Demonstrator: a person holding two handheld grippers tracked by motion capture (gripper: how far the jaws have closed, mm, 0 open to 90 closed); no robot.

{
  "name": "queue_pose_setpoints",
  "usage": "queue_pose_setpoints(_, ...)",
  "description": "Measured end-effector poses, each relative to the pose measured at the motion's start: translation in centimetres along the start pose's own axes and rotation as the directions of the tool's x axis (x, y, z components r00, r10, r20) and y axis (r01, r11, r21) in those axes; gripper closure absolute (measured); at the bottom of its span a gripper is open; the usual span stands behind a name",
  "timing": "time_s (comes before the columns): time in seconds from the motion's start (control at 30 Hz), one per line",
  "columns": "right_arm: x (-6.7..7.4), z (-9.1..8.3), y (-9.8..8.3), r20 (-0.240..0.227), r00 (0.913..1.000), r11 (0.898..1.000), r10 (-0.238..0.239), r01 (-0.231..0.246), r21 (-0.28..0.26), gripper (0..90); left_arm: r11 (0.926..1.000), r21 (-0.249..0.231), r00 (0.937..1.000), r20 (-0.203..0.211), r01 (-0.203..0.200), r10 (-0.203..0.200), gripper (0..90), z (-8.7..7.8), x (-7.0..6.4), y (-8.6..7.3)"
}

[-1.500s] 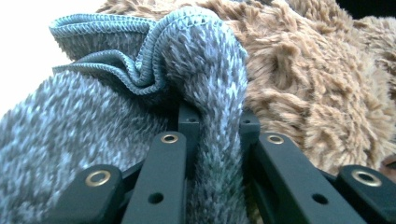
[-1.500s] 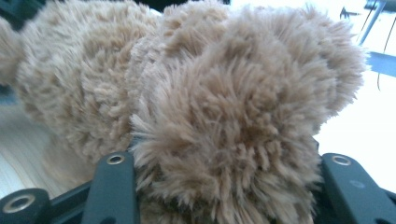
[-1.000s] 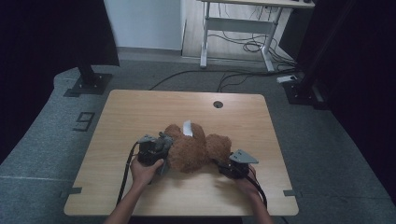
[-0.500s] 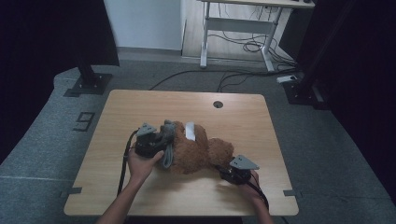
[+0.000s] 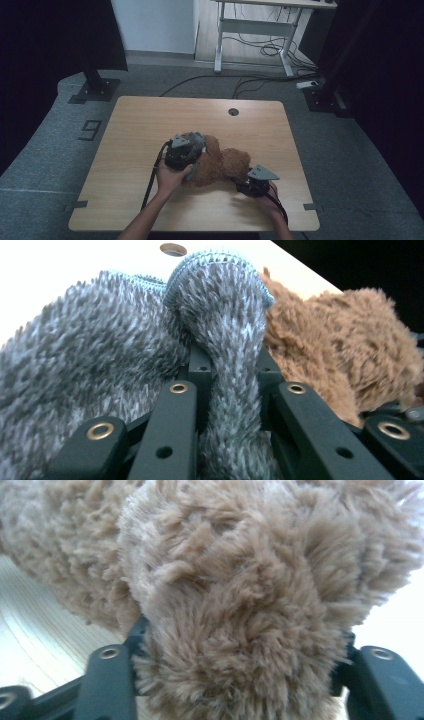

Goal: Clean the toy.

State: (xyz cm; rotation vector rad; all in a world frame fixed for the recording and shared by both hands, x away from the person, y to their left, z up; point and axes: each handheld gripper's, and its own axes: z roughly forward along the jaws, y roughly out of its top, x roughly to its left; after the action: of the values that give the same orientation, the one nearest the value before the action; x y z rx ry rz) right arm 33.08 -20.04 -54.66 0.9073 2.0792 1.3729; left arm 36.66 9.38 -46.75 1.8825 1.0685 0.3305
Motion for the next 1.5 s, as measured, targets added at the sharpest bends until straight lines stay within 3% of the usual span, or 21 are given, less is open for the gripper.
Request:
queue_pose_setpoints(0.17,0.0,-0.3,0.1,-0.009,0.9998,1.000,0.019,-0.019,-0.002,24.9,0.9993,-0.034,0.9999,0.003,-0.015,0.015,77.8,-0.8,-0.6,-1.5)
queue_pose_setpoints(0.3,-0.3,-0.9,0.4,-0.044,0.9953,0.996,0.086,-0.085,0.016,16.3,0.9978,-0.059,0.9995,0.000,-0.032,0.032,78.0,-1.2,-0.9,-2.5)
queue_pose_setpoints(0.37,-0.9,-1.5,0.6,-0.079,0.9881,0.991,0.132,-0.132,-0.001,13.6,0.9971,-0.068,0.9995,-0.002,-0.033,0.033,78.1,-1.4,-1.0,-2.9)
queue_pose_setpoints(0.47,-1.3,-2.0,1.2,-0.094,0.9794,0.983,0.178,-0.182,-0.035,12.4,0.9965,-0.082,0.9996,0.024,-0.013,0.015,78.1,-1.8,-0.8,-3.5)
queue_pose_setpoints(0.6,-1.3,-1.2,1.8,-0.107,0.9718,0.975,0.210,-0.216,-0.047,9.7,0.9952,-0.097,0.9987,0.051,0.008,-0.004,78.1,-2.4,-0.8,-4.3)
queue_pose_setpoints(0.73,-1.0,-0.2,1.7,-0.076,0.9755,0.978,0.206,-0.207,0.000,16.0,0.9953,-0.096,0.9977,0.068,0.009,-0.003,78.1,-2.8,-0.9,-4.5)
queue_pose_setpoints(0.83,-0.7,-0.3,1.4,-0.056,0.9811,0.983,0.185,-0.185,0.005,29.5,0.9962,-0.087,0.9970,0.077,-0.001,0.008,77.8,-3.2,-1.3,-4.0)
queue_pose_setpoints(0.9,-0.3,-0.6,1.3,-0.045,0.9881,0.989,0.147,-0.147,0.010,34.9,0.9967,-0.075,0.9972,0.066,-0.030,0.035,77.5,-3.4,-1.9,-3.1)
queue_pose_setpoints(1.0,-0.3,-0.7,1.0,-0.025,0.9915,0.992,0.128,-0.128,0.008,39.1,0.9945,-0.055,0.9945,0.049,-0.090,0.092,77.2,-3.4,-3.2,-0.9)
queue_pose_setpoints(1.03,-0.3,-0.7,0.9,-0.021,0.9918,0.992,0.126,-0.126,0.006,39.8,0.9917,-0.045,0.9914,0.046,-0.121,0.123,77.1,-3.1,-3.9,0.0)
queue_pose_setpoints(1.17,-0.1,-0.9,0.7,-0.007,0.9963,0.996,0.085,-0.085,0.002,41.4,0.9833,0.029,0.9824,0.056,-0.180,0.178,76.5,-0.9,-5.7,2.2)
queue_pose_setpoints(1.33,0.0,-1.0,0.6,0.009,0.9977,0.998,0.066,-0.067,0.008,42.0,0.9818,0.094,0.9861,0.033,-0.165,0.163,76.3,1.2,-5.7,2.9)
queue_pose_setpoints(1.5,0.1,-1.0,0.6,0.008,0.9982,0.998,0.060,-0.060,0.007,42.4,0.9895,0.086,0.9932,0.017,-0.116,0.115,76.8,0.1,-3.4,2.2)
